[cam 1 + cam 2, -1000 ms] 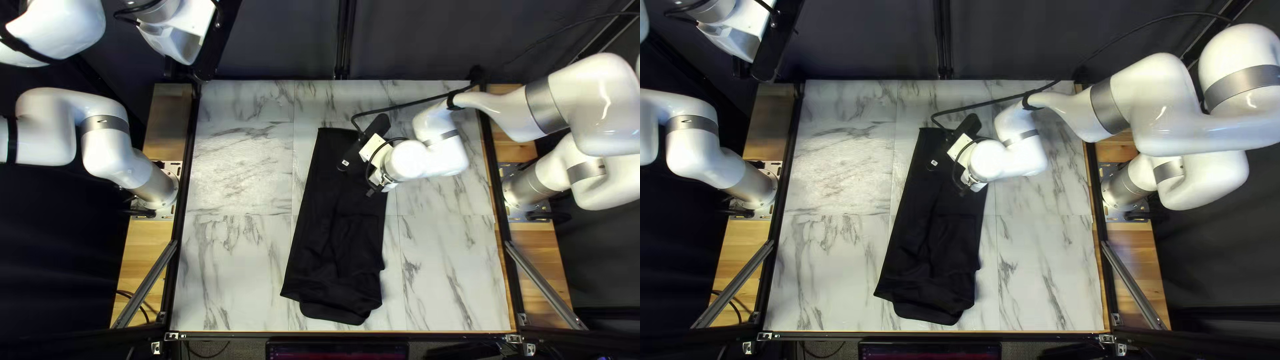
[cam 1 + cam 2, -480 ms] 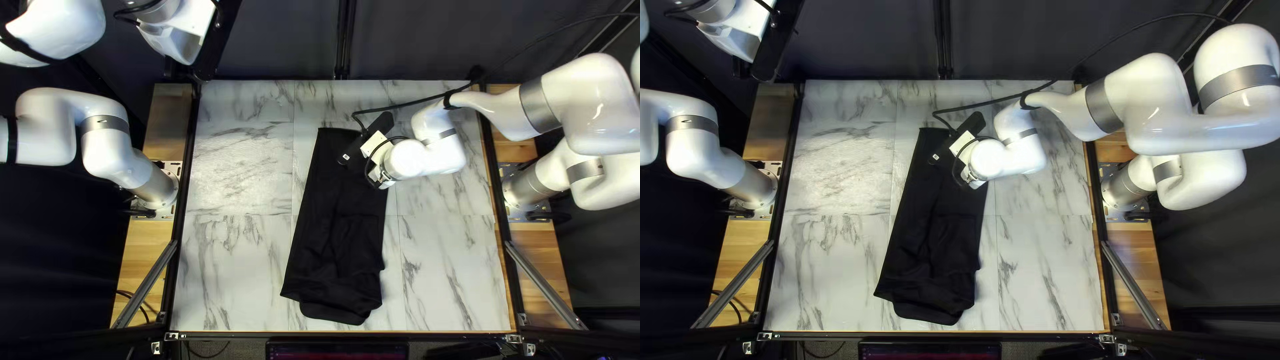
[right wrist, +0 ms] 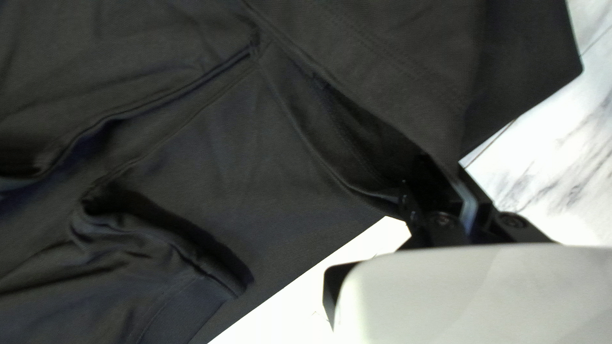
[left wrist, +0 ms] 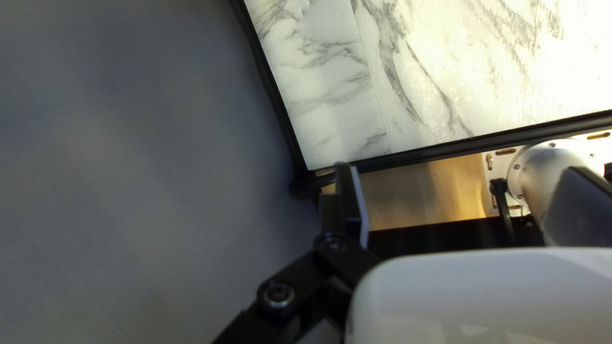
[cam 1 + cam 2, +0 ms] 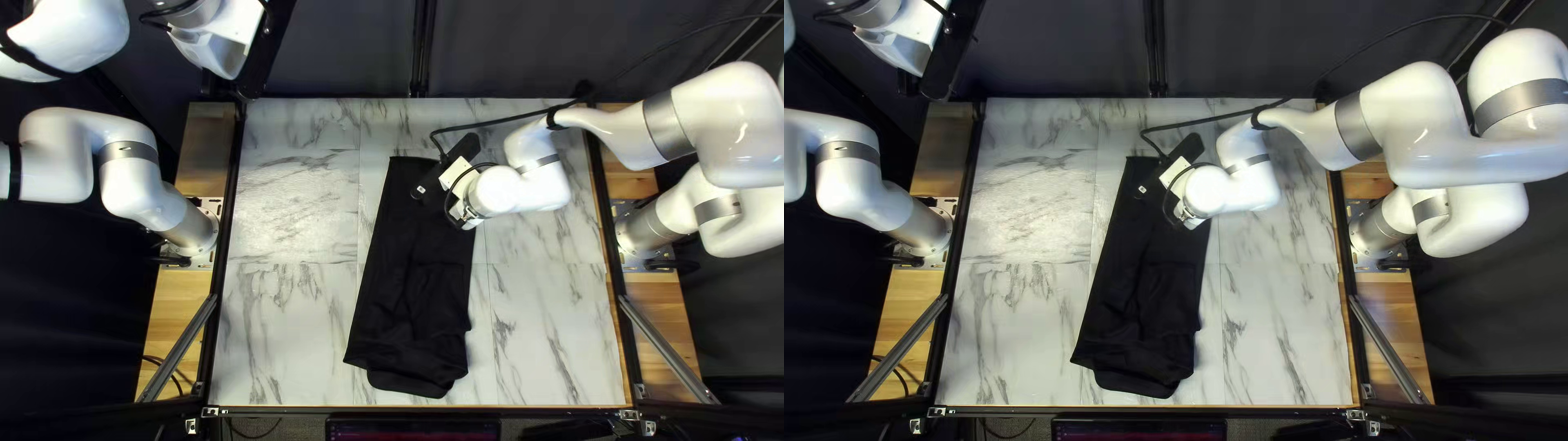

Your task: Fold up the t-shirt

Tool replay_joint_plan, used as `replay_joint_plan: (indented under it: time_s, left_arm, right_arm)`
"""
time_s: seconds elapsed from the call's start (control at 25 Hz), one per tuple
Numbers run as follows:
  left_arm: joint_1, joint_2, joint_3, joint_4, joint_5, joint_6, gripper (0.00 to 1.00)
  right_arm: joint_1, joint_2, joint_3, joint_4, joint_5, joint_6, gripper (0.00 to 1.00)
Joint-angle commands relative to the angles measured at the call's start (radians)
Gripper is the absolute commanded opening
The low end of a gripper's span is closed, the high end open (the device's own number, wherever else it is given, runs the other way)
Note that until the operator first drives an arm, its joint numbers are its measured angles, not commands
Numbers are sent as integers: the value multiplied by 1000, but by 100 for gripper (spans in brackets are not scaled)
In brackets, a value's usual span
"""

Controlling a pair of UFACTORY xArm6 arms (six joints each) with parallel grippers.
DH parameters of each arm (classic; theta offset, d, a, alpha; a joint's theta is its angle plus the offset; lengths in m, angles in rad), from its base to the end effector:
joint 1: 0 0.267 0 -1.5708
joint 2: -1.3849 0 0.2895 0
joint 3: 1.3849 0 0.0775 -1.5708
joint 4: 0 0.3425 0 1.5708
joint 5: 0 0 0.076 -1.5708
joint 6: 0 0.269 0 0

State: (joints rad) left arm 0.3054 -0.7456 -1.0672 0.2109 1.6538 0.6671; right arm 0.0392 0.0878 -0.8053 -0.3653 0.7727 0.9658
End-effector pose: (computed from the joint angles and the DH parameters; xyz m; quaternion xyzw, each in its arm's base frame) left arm 0.2464 0.1379 0.4220 -0.9782 0.1616 -0.0213 0.1287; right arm 0.4310 -0.0308 0.0716 0.9390 -0.3199 0.0355 0.1210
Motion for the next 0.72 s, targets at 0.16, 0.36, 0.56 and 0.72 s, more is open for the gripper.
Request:
replay_joint_plan:
  time_s: [0.16, 0.36, 0.56, 0.72]
  left_arm:
    - [0, 0, 0, 0, 0, 0, 100]
    - [0, 0, 0, 0, 0, 0, 100]
    - [0, 0, 0, 0, 0, 0, 100]
    - [0, 0, 0, 0, 0, 0, 100]
  right_arm:
    - [17, 28, -77, 17, 130, -71, 0]
    - [27, 20, -104, 20, 203, -101, 0]
    - [33, 30, -138, 18, 254, -126, 0]
    - [33, 45, -161, 18, 280, -159, 0]
